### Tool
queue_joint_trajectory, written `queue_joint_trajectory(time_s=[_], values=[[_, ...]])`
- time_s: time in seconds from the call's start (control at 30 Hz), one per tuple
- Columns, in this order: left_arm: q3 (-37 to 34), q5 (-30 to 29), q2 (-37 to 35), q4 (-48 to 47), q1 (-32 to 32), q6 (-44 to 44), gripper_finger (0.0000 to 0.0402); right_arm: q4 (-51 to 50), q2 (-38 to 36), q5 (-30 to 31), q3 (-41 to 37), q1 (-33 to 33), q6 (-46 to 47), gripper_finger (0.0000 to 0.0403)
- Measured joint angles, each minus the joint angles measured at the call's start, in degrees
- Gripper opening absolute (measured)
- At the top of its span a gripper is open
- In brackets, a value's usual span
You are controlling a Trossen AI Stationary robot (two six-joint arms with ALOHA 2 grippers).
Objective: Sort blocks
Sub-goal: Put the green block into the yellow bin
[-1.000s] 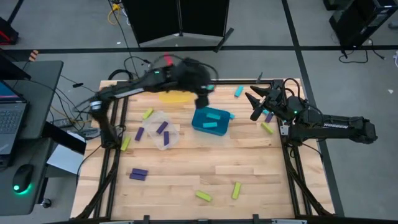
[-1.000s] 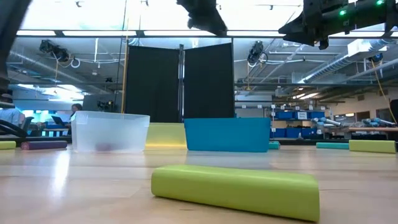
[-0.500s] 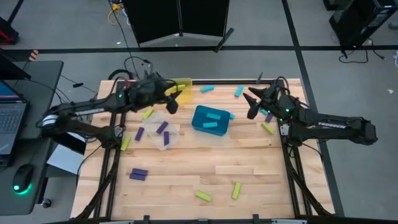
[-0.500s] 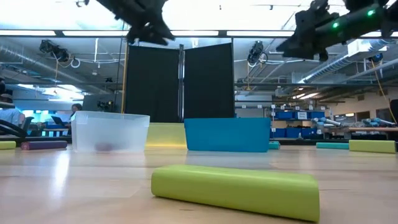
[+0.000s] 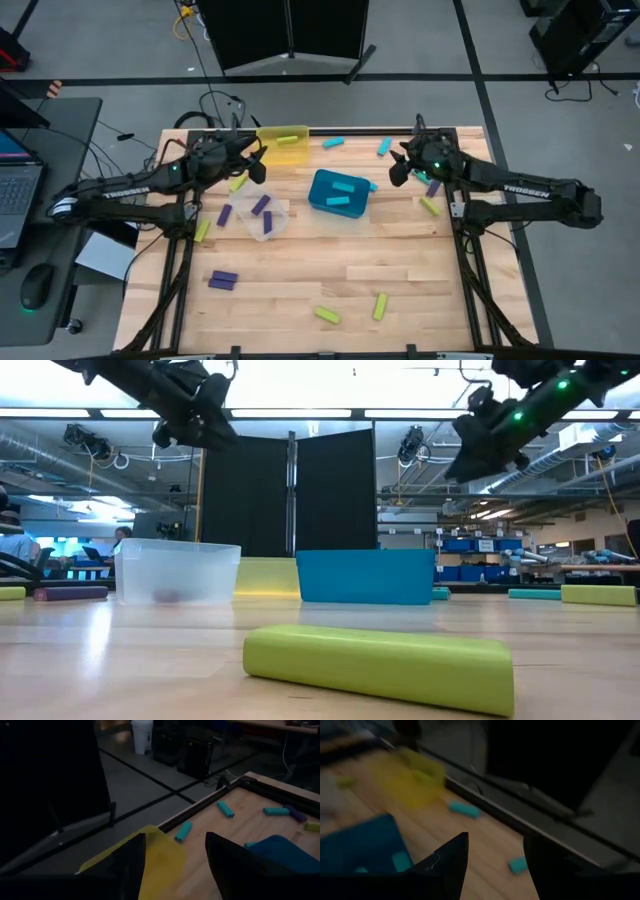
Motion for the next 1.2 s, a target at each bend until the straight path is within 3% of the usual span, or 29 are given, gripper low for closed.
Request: queue_joint_trajectory(time_s=[0.1,0.3,0.6,0.9,1.03,1.2], values=[[-2.2,0.0,-1.5,0.2,0.1,-1.3,0.0214,-5.7,1.7,-1.3,2.2,-1.6,1.1,0.0201],[-5.7,0.0,-3.9,0.1,0.4,-2.4,0.0214,-15.3,3.9,-10.1,2.7,-4.8,1.5,0.0201],[-7.0,0.3,-4.3,-0.5,0.3,1.9,0.0214,-25.6,4.5,-11.7,2.6,-2.9,1.2,0.0201],[-7.0,6.4,-4.2,10.2,0.3,13.0,0.0213,-24.6,4.5,-10.5,2.6,3.0,-4.7,0.0201],[-7.0,1.6,-3.3,17.7,0.4,19.5,0.0213,-19.5,4.5,-8.4,2.6,2.5,-10.1,0.0201],[-7.0,-2.7,-0.7,27.1,0.4,27.6,0.0213,-14.2,4.6,-7.6,2.6,-3.0,-8.8,0.0201]])
